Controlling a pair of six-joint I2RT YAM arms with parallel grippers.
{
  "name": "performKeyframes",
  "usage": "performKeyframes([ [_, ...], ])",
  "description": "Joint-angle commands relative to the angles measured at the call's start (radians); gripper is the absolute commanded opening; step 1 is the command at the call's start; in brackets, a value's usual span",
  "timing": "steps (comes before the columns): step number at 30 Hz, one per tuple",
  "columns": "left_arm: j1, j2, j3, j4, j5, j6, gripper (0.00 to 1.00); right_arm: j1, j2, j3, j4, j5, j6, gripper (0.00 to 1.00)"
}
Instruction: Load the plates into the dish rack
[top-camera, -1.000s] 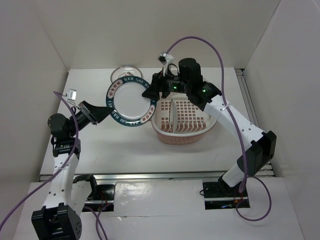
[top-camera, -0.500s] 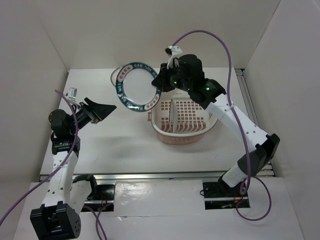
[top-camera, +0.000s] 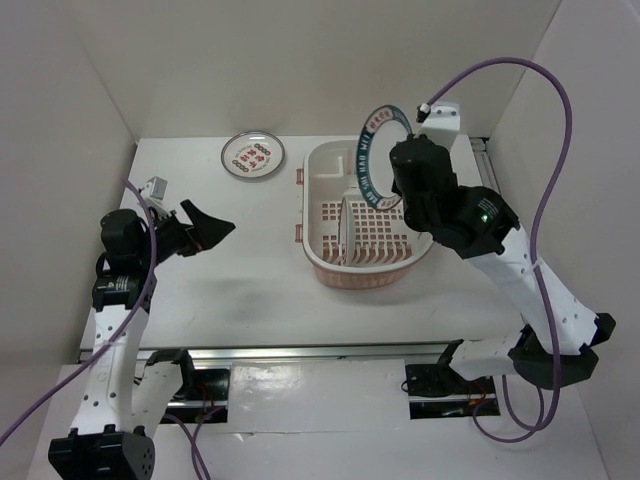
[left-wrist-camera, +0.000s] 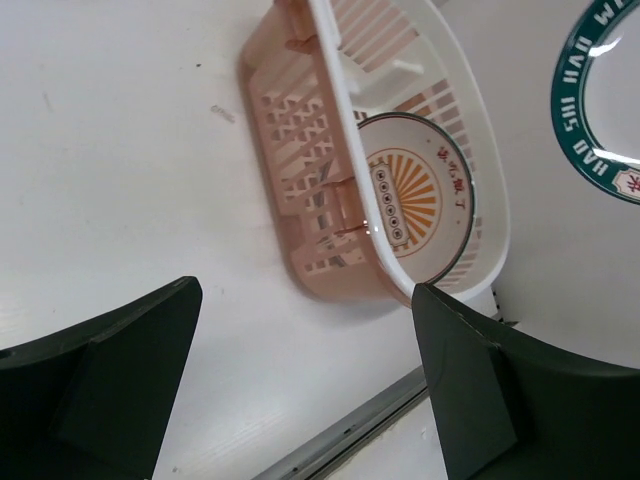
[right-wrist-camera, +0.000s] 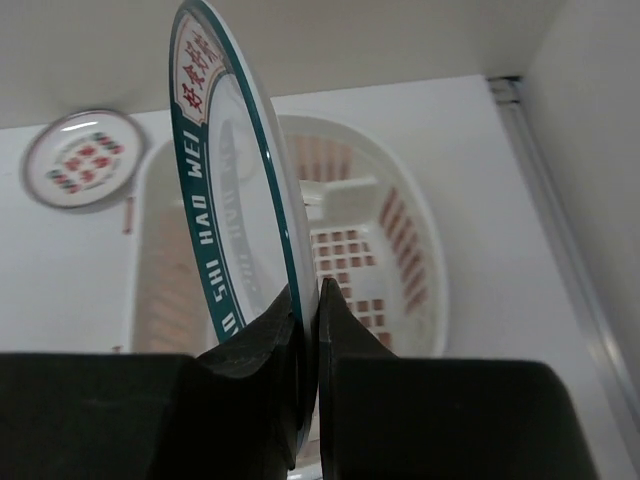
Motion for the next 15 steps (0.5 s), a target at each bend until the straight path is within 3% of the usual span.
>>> performKeyframes([
  [1, -0.003, -0.016, 0.011, -0.046, -0.055, 0.055, 1.00, 0.002, 0.010, -0.025, -0.108, 0.256, 0.084, 0.00],
  [6, -0.003, -0.016, 0.011, -0.056, -0.064, 0.056, 1.00, 0.002, 0.096, -0.025, -0.287, 0.346, 0.284, 0.00],
  [15, -0.003, -0.016, 0.011, -0.065, -0.073, 0.056, 1.00, 0.041, 0.116, -0.117, -0.277, 0.301, 0.365, 0.00],
])
